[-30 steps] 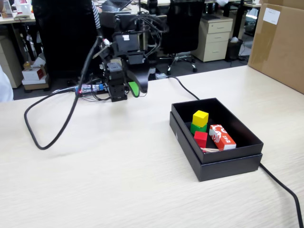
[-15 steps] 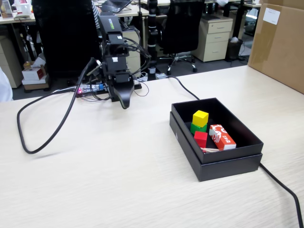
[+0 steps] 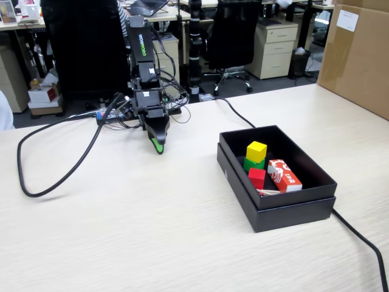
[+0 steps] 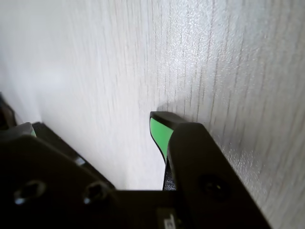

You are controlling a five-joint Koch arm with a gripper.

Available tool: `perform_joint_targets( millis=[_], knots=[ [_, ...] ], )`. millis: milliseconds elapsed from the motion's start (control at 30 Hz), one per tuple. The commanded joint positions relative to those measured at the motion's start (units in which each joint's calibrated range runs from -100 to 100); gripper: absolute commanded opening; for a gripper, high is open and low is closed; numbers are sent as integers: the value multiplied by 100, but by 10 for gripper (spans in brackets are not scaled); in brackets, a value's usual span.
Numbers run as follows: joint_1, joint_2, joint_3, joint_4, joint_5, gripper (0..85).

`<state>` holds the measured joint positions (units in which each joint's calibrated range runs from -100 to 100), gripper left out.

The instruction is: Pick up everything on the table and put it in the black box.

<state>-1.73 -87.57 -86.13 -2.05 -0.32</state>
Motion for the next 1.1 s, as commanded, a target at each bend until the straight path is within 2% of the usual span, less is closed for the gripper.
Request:
perform_joint_targets(
  millis=[0, 1067],
  knots=[
    [10, 31, -508, 840, -171, 477],
    [15, -325, -1016, 1125, -190, 487]
  ],
)
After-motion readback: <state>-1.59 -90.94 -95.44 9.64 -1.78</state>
